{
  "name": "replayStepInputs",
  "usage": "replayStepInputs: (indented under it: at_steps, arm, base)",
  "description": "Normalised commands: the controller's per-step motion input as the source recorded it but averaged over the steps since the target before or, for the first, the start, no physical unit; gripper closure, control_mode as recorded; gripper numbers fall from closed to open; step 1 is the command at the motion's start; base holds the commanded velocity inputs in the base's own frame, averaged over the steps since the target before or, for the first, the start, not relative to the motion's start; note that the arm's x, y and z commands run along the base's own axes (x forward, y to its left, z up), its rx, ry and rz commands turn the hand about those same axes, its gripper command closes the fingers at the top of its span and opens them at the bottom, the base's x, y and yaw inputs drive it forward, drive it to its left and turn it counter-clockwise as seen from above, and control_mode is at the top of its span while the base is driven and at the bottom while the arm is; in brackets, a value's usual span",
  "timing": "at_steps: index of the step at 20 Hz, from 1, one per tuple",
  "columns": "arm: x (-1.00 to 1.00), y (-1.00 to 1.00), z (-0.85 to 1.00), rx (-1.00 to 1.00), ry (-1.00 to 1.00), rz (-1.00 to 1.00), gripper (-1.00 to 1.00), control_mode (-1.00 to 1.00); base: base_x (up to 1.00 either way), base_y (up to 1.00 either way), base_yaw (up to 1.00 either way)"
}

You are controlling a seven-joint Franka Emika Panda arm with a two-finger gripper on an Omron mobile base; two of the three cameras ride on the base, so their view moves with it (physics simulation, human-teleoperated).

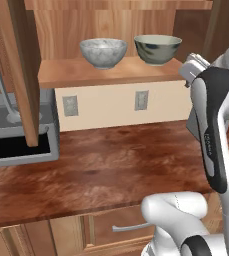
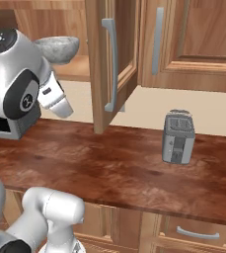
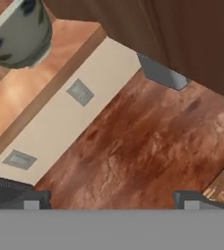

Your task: Pick up the bowls from the cabinet and place each bowl in front of a stool on the dining counter.

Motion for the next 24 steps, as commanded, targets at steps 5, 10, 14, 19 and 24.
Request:
replayStepInputs:
  at_steps: [5, 10, 14, 19, 24]
  arm:
    - [-0.18, -0.02, 0.29, 0.26, -0.16, -0.32, -1.00, -1.00]
    - [0.18, -0.03, 0.20, 0.18, -0.12, -0.14, -1.00, -1.00]
    - [0.58, -0.19, 0.12, 0.16, 0.00, 0.09, -1.00, -1.00]
    - [0.66, -0.18, 0.01, 0.16, 0.01, 0.06, -1.00, -1.00]
    - [0.70, 0.00, 0.20, 0.02, 0.00, 0.00, -1.00, -1.00]
  base:
    - [0.00, 0.00, 0.00]
    - [0.00, 0.00, 0.00]
    - [0.00, 0.00, 0.00]
    - [0.00, 0.00, 0.00]
    - [0.00, 0.00, 0.00]
